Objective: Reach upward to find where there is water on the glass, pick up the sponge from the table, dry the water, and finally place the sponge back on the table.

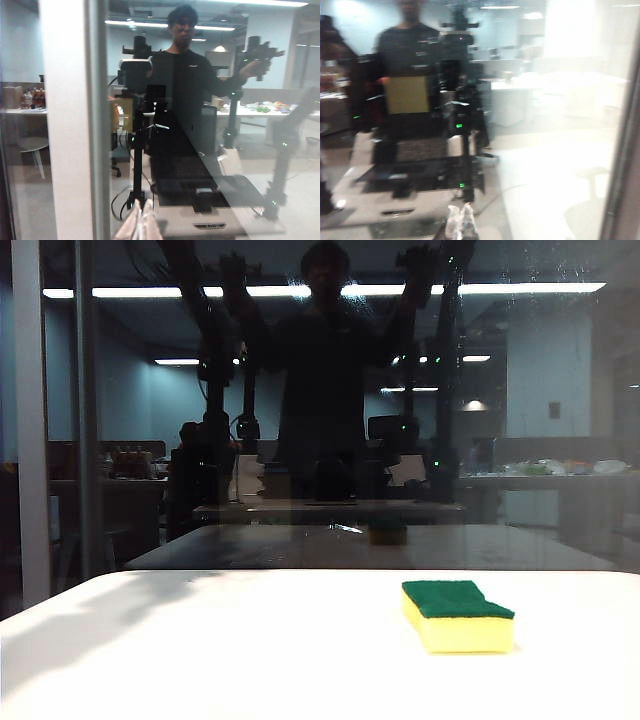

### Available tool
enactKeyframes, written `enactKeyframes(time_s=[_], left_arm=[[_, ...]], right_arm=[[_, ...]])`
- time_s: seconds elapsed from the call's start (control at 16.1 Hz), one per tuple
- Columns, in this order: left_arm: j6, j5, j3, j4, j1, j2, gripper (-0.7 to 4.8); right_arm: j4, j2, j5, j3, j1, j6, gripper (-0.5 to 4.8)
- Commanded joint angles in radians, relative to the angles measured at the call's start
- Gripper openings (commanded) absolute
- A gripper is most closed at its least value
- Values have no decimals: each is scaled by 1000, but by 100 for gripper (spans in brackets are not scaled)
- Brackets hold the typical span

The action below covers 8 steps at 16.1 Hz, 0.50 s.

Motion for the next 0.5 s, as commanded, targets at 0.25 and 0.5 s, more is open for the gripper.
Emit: enactKeyframes(time_s=[0.25, 0.5], left_arm=[[4, -3, 6, 9, 0, -5, -5], [4, -3, 6, 9, 0, -5, -5]], right_arm=[[12, -8, 4, 3, 0, -3, -2], [10, -8, 4, 3, 0, -3, -1]])
